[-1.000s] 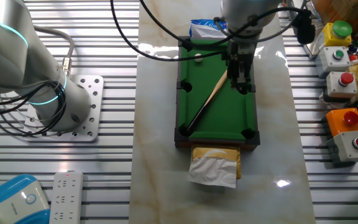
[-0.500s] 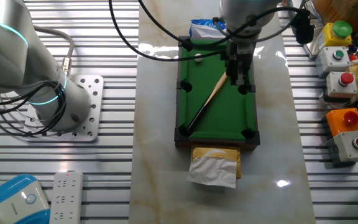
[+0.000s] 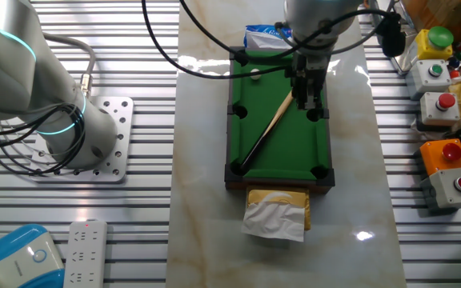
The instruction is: Hit the pool ball
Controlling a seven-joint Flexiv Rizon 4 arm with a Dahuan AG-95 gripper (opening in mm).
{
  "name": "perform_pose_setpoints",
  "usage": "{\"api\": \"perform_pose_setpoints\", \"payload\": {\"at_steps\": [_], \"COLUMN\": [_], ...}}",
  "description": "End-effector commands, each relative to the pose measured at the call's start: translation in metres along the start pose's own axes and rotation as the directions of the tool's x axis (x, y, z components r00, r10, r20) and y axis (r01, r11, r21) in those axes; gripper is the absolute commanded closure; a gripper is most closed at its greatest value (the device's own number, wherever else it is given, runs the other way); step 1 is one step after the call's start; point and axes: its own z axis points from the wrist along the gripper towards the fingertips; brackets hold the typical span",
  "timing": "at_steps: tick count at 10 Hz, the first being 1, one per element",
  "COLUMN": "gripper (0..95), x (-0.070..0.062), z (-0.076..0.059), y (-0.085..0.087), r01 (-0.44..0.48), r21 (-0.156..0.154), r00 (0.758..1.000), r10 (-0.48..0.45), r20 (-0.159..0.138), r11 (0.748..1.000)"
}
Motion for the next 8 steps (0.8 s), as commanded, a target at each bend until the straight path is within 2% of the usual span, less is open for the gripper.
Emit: {"api": "perform_pose_setpoints", "payload": {"at_steps": [1,3,4,8], "gripper": [95.0,95.0,95.0,95.0], "x": [0.0016,0.0050,0.0071,0.0108], "z": [0.0014,-0.0003,0.0002,0.0023], "y": [-0.0013,-0.0030,-0.0044,-0.0071], "r01": [0.011,0.021,0.020,0.029], "r21": [-0.020,-0.031,-0.021,-0.020], "r00": [1.000,1.000,1.000,1.000], "r10": [-0.011,-0.021,-0.020,-0.029], "r20": [0.003,0.005,-0.001,0.006], "r11": [1.000,0.999,1.000,0.999]}}
